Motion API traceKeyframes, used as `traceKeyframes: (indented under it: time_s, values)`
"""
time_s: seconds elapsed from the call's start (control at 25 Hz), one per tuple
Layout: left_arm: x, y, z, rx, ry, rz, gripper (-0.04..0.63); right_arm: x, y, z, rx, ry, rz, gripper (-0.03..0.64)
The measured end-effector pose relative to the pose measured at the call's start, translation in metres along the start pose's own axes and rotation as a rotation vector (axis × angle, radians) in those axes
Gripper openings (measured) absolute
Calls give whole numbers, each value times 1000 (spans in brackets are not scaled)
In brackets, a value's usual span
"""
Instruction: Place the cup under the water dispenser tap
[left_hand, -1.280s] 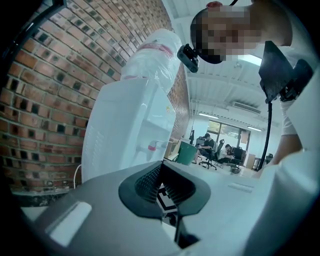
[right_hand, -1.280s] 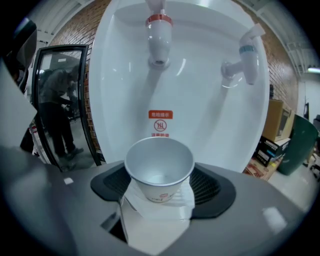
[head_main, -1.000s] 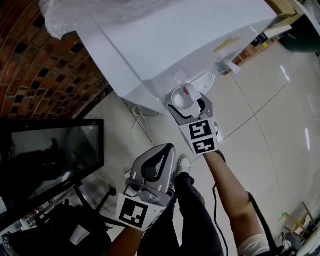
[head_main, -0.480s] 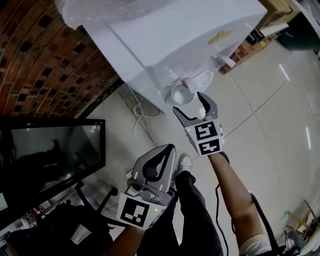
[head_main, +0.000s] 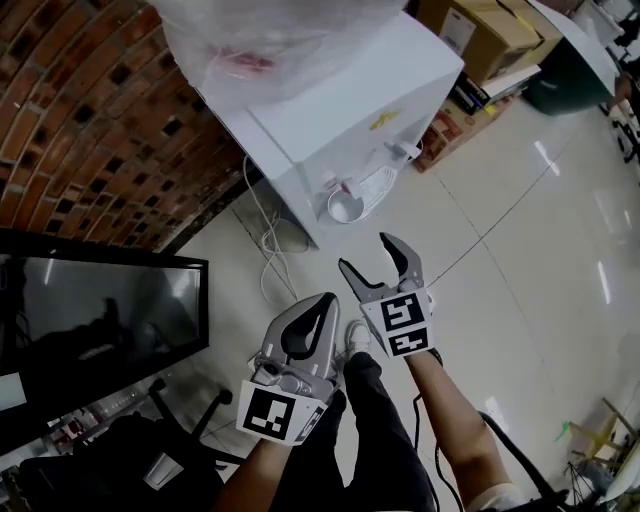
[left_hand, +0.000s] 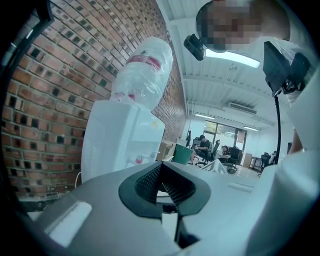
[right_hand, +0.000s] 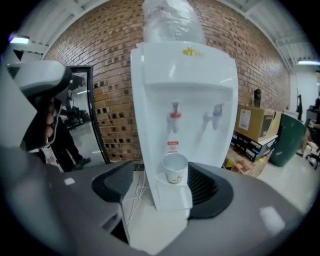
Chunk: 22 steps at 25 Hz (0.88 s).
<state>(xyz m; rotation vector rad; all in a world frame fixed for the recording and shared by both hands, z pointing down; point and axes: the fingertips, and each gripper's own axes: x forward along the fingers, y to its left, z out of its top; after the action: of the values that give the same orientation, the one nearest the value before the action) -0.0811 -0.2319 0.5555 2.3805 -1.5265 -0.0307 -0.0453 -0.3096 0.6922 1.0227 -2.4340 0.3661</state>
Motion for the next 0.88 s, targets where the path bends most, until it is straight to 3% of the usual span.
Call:
traceKeyframes:
  time_s: [0.24,0.6,0.88]
  values:
    - [-23,-18,36,17,-15,-5,-9,-65,26,46,-1,-40,-6,208]
    - [-51,-45,97,104,-52,-48,-9,-153,65,141,51,-201,-5,136]
    - [-82,-57,143,128,-95,-67,-9,-212,94,194,-7,-272,-12,70]
